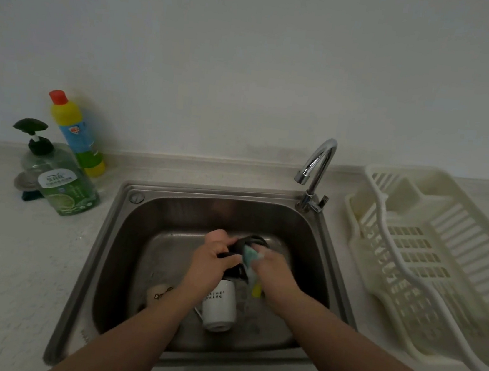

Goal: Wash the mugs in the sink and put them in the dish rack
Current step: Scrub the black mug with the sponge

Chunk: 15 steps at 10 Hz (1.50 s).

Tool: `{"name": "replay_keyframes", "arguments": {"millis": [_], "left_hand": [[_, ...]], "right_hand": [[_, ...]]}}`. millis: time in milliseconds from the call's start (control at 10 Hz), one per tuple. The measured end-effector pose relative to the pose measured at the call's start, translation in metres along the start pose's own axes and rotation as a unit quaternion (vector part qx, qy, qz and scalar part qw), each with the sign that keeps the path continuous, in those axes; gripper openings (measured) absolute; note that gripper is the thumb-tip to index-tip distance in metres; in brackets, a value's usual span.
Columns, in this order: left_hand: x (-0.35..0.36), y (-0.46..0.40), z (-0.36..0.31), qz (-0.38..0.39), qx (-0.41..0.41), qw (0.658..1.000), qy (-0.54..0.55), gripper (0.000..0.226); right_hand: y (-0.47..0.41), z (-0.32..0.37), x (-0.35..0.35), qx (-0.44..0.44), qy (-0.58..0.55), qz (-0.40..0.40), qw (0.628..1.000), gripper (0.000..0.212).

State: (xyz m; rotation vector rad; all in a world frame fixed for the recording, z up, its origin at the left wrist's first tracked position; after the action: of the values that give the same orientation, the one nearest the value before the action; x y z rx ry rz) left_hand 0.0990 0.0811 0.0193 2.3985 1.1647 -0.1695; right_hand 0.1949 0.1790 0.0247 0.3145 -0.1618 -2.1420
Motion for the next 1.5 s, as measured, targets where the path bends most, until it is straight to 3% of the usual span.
{"name": "replay_keyframes", "arguments": {"millis": [100,200,300,400,500,600,700,800,900,1000,1100,1200,1300,1400,1500], "left_hand": [[0.0,0.001,-0.002,0.01,0.006,1.0,0.021,0.029],[-0.009,-0.003,-0.005,0.041,-0.009,0.999,0.021,0.024],[-0.004,0.0,-0.006,0.083,-0.005,0.995,-0.049,0.027],[-0.002,-0.002,-0.006,0.095,0.004,0.995,-0.01,0.024],[-0.009,-0.003,-0.003,0.059,0.001,0.998,0.033,0.025],[-0.01,0.003,0.001,0.011,-0.013,0.999,0.036,0.024],[0.005,0.01,-0.005,0.012,0.013,1.0,0.003,0.037],[0.009,0.007,-0.005,0.029,0.013,0.999,0.022,0.029],[-0.002,-0.002,-0.008,0.049,0.022,0.998,0.018,0.025],[0.001,0.0,-0.012,0.091,0.035,0.995,-0.009,0.025],[0.003,-0.002,-0.006,0.095,0.012,0.995,0.035,0.025],[-0.002,-0.003,-0.002,0.061,0.003,0.995,0.075,0.03],[-0.005,0.002,0.006,0.015,-0.024,0.998,0.063,0.032],[0.003,0.011,-0.004,0.002,0.0,1.0,0.009,0.036],[0.003,0.011,-0.01,0.011,0.018,1.0,0.009,0.032]], "right_hand": [[-0.001,-0.006,0.008,0.058,-0.231,0.001,0.971,0.04],[0.006,0.012,0.019,-0.286,0.339,0.234,0.865,0.043],[0.008,-0.02,0.009,-0.446,0.741,0.248,0.435,0.047],[0.001,-0.017,0.001,-0.402,0.767,0.271,0.419,0.051],[0.011,0.01,0.011,-0.384,0.638,0.19,0.64,0.051],[0.011,0.011,0.005,-0.201,0.393,0.138,0.886,0.047],[0.004,0.006,-0.016,-0.005,0.006,-0.044,0.999,0.034],[0.005,0.004,-0.01,0.05,-0.166,-0.026,0.984,0.033],[0.019,0.029,0.014,-0.25,0.363,0.233,0.867,0.041],[0.022,0.0,0.005,-0.417,0.74,0.255,0.462,0.043],[0.009,-0.008,-0.006,-0.368,0.777,0.251,0.443,0.049],[0.01,0.001,0.011,-0.3,0.668,0.24,0.638,0.047],[0.009,0.018,0.004,-0.216,0.423,0.132,0.87,0.037],[0.007,0.006,-0.014,-0.011,-0.004,-0.025,1.0,0.032],[0.014,0.006,-0.008,0.066,-0.209,-0.06,0.974,0.035]]}}
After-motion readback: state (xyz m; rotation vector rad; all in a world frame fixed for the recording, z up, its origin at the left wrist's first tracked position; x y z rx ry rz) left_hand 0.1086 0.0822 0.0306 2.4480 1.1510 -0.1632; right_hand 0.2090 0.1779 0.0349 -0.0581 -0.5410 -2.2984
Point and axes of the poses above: each hand's wrist, its own y-axis away from the middle knuckle, its own x-axis out of the palm, z = x × y, the point moved 10 cm from there along -y, towards the middle knuckle, and after that the axes turned 11 degrees about -x, right-handed, at the moved point
